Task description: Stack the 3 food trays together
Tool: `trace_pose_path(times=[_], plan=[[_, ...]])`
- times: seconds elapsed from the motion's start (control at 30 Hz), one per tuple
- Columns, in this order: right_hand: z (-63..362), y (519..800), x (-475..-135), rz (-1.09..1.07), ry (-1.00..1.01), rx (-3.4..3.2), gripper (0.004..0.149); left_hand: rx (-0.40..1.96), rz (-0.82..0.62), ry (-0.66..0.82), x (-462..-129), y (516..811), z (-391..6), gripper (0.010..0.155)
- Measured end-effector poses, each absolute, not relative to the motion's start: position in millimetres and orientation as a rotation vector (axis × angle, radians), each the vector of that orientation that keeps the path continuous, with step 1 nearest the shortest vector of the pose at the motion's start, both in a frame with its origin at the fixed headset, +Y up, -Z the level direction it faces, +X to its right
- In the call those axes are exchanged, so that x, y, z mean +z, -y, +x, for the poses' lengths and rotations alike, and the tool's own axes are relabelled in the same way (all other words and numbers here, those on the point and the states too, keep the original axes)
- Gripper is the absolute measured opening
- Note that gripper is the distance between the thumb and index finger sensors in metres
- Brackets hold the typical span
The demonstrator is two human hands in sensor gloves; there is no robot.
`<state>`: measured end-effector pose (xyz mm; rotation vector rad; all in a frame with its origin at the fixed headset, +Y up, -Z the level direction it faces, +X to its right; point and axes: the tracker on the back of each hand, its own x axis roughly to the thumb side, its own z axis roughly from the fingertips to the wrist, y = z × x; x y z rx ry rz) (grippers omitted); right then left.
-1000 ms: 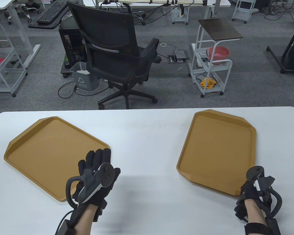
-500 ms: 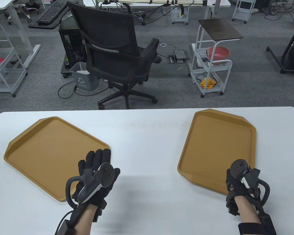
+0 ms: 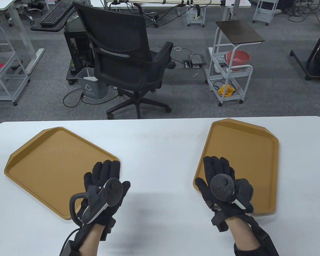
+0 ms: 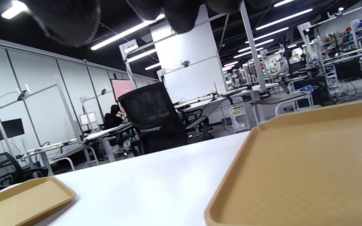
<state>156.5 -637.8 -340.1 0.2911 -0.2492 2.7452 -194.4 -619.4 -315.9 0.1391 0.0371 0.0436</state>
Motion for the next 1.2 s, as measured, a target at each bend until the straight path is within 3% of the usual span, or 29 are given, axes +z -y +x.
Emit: trace_pose_path(times=[0.4, 0.67, 0.9, 1.2], plan=[[164.5, 633.4, -340.1, 0.284, 0.226, 2.684, 0.074, 0.000, 0.124, -0.069, -321.6, 631.4, -194.8, 0.078], [172.5, 635.2, -343.3, 0.266, 0.203, 2.657, 0.072, -0.014, -0.043, -0.413, -333.8, 664.8, -275.1, 0.080], [177.5, 637.4, -346.5, 0.248, 0.182, 2.641, 0.072, 0.015, -0.236, -0.731, -328.0, 718.5, -358.5, 0.083], [177.5, 646.8, -350.9, 0.229, 0.131, 2.666, 0.071, 0.099, -0.376, -0.878, -326.8, 765.2, -390.8, 0.082]])
